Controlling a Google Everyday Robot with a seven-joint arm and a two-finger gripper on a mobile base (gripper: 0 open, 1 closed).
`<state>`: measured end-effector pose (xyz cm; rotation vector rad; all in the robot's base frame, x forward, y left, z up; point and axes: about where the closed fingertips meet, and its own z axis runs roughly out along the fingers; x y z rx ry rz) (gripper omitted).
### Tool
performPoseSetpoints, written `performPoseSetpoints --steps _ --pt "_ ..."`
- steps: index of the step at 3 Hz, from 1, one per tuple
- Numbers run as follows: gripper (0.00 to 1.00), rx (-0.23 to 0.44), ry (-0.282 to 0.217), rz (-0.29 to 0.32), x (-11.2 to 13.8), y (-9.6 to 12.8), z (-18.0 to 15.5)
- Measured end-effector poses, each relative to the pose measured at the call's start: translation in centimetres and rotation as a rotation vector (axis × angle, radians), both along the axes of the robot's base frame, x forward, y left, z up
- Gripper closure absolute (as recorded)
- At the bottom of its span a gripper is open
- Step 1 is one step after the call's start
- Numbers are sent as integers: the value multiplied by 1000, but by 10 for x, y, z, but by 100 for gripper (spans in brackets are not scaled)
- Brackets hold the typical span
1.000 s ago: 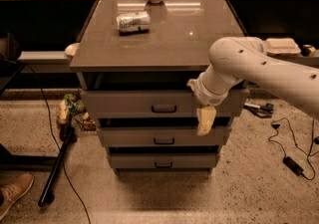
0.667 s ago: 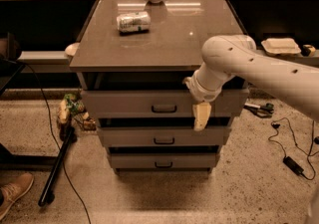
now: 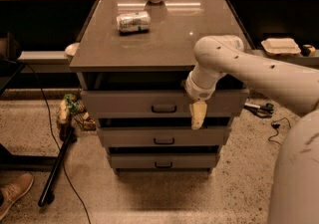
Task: Open top drawer
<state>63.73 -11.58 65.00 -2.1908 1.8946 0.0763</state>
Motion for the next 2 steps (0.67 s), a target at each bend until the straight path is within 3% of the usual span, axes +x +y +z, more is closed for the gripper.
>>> performPoseSetpoints --steps 1,2 --pt "0 -12 42 1 -4 1 -12" --pt "14 -47 81 -1 -23 -1 -15"
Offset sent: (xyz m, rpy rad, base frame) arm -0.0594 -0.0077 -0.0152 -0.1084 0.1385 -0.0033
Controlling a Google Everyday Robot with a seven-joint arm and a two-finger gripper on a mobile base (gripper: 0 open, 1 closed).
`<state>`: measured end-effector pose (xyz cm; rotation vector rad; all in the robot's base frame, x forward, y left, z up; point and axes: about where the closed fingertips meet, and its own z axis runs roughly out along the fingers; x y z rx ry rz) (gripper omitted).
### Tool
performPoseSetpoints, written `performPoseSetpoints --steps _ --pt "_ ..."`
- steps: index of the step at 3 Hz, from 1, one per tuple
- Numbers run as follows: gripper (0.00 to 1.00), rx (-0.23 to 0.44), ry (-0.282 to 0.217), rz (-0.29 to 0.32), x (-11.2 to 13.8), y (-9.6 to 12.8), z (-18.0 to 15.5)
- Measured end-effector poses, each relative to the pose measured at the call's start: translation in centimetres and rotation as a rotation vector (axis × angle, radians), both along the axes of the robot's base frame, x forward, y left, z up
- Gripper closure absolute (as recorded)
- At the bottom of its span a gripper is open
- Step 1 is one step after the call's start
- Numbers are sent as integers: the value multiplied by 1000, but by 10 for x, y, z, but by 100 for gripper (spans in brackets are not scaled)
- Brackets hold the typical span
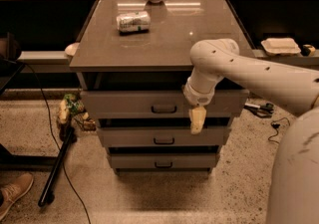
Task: Open top drawer
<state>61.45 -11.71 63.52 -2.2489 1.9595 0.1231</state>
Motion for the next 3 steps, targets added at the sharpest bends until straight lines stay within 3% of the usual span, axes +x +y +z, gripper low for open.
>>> performPoseSetpoints --steps 2,3 --pt "61 -34 32 -29 -22 -11 4" --pt "85 -34 32 -29 -22 -11 4"
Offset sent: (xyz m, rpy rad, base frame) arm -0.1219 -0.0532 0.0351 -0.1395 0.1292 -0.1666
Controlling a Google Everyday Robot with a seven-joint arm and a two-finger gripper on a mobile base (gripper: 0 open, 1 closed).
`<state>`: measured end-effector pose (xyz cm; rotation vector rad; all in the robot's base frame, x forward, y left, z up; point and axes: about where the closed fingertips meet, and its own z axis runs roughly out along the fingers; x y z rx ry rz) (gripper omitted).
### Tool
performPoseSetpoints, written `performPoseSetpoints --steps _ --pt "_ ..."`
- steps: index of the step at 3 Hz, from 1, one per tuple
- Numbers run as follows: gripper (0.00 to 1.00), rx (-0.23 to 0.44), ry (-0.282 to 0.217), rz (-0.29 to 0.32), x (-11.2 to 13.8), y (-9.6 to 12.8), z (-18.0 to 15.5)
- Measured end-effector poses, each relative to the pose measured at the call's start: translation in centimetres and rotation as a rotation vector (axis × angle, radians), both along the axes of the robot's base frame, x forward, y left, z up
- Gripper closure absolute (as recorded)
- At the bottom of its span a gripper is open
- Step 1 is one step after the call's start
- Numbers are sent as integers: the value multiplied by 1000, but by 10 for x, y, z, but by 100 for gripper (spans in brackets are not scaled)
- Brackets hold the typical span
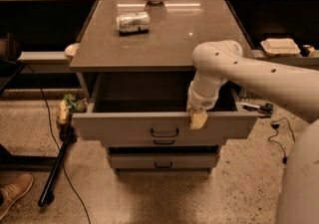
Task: Open top drawer
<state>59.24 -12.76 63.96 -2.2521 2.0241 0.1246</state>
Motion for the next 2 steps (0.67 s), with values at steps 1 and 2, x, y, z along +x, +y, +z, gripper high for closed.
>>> performPoseSetpoints --steps 1,2 --pt "100 0 12 -31 -20 -5 4" --pt "84 0 12 -31 -20 -5 3"
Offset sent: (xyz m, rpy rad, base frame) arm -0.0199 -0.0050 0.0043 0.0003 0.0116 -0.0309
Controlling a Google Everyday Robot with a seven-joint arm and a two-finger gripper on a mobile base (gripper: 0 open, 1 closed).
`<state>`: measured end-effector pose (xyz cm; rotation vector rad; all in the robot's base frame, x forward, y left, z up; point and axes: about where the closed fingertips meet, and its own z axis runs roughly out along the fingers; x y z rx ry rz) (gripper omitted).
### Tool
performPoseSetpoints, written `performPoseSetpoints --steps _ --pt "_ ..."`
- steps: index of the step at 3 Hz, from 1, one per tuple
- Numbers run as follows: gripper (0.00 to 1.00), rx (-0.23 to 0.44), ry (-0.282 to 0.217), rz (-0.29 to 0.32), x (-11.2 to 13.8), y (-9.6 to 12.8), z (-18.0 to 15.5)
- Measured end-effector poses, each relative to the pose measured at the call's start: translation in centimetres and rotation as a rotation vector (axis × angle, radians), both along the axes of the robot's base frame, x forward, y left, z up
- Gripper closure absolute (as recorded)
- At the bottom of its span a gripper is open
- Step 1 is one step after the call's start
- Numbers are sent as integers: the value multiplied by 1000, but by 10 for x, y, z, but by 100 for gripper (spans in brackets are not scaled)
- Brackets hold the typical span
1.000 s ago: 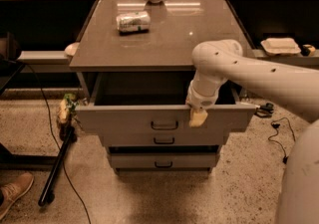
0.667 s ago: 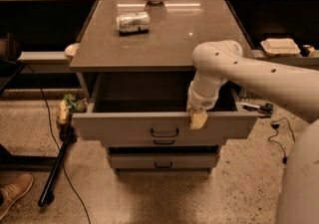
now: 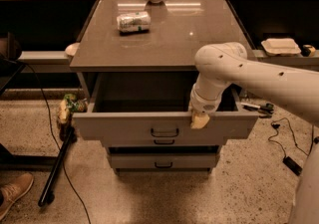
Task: Open top drawer
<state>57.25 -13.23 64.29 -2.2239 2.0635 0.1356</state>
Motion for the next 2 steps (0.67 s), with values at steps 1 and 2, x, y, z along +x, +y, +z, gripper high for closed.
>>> performPoseSetpoints --steps 1,2 --pt "61 0 0 0 0 0 0" --pt "38 42 25 16 1 -3 -5"
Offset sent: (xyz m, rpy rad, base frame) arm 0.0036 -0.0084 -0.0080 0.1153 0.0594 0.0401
